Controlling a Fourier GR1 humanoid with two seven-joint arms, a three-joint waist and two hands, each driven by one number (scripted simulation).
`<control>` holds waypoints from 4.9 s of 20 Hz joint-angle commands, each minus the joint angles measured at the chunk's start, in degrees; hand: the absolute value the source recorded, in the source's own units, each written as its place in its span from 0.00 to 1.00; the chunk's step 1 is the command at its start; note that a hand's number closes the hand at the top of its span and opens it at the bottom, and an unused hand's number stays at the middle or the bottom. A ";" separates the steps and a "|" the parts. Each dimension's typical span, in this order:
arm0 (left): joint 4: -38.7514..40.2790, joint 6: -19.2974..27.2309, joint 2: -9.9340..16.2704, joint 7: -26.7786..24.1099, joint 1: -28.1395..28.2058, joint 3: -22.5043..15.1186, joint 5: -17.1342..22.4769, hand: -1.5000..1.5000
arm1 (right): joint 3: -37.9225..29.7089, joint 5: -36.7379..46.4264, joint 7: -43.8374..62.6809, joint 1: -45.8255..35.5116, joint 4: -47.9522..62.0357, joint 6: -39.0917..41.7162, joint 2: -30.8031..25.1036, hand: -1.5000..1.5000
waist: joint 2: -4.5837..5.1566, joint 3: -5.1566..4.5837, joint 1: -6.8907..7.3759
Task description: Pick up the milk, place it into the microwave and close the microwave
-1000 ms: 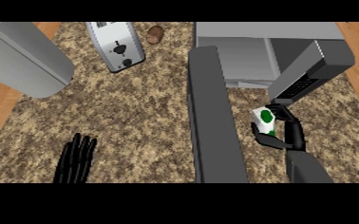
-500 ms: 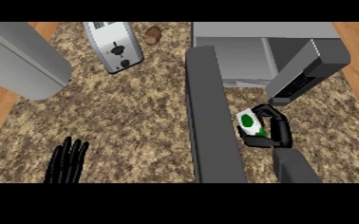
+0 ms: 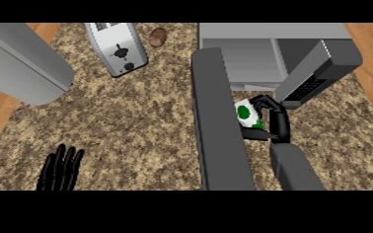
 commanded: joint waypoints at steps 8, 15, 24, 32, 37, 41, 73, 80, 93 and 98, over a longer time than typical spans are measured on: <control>5.78 -2.56 -2.19 -1.48 -2.73 2.58 0.63 0.00 | 2.00 2.30 12.22 -10.40 0.88 -12.16 0.66 1.00 | 0.34 0.05 0.77; 6.50 -5.86 -0.68 -4.66 -0.35 3.77 0.64 0.00 | 2.65 6.88 18.77 -21.04 10.80 -16.36 -4.79 1.00 | 0.63 0.04 2.02; 7.70 -4.27 -3.18 -0.56 -6.13 2.34 -0.62 0.00 | 1.33 9.98 16.93 -26.06 22.90 -25.14 -8.04 1.00 | 1.33 0.15 2.86; 5.95 -3.46 0.41 2.88 -5.61 3.38 -3.17 0.00 | 0.03 10.92 20.20 -29.50 25.61 -35.27 -12.20 1.00 | 2.50 0.32 5.35; 6.21 -2.91 0.65 4.41 -7.73 3.52 -4.09 0.00 | 2.53 14.29 22.70 -31.93 28.79 -36.63 -14.75 0.00 | 3.00 0.30 6.48; 5.63 -2.81 0.67 3.97 -7.29 2.29 -5.68 0.00 | 3.95 16.06 24.49 -32.76 30.47 -37.99 -14.43 0.00 | 3.13 0.34 7.25; 7.22 -3.77 -2.41 6.25 -12.03 -1.17 -7.73 0.00 | -7.71 3.57 1.38 -19.70 26.98 -9.53 -10.51 0.00 | 1.32 0.23 2.36; 5.23 -0.92 -5.04 9.48 -13.10 -4.49 -11.28 0.00 | -8.41 1.64 -3.60 -13.80 26.83 1.03 -8.04 0.00 | 0.76 0.20 1.35; 9.43 -5.47 -6.00 9.86 -13.97 -7.59 -10.76 0.00 | -7.84 -2.53 -9.25 -1.85 20.31 22.12 -9.09 0.00 | -0.13 0.00 -0.94; 11.31 -6.27 -4.25 14.44 -19.62 -5.27 -12.17 1.00 | -7.47 -4.99 -10.25 2.78 13.59 25.96 -7.87 0.00 | -0.18 -0.02 -1.38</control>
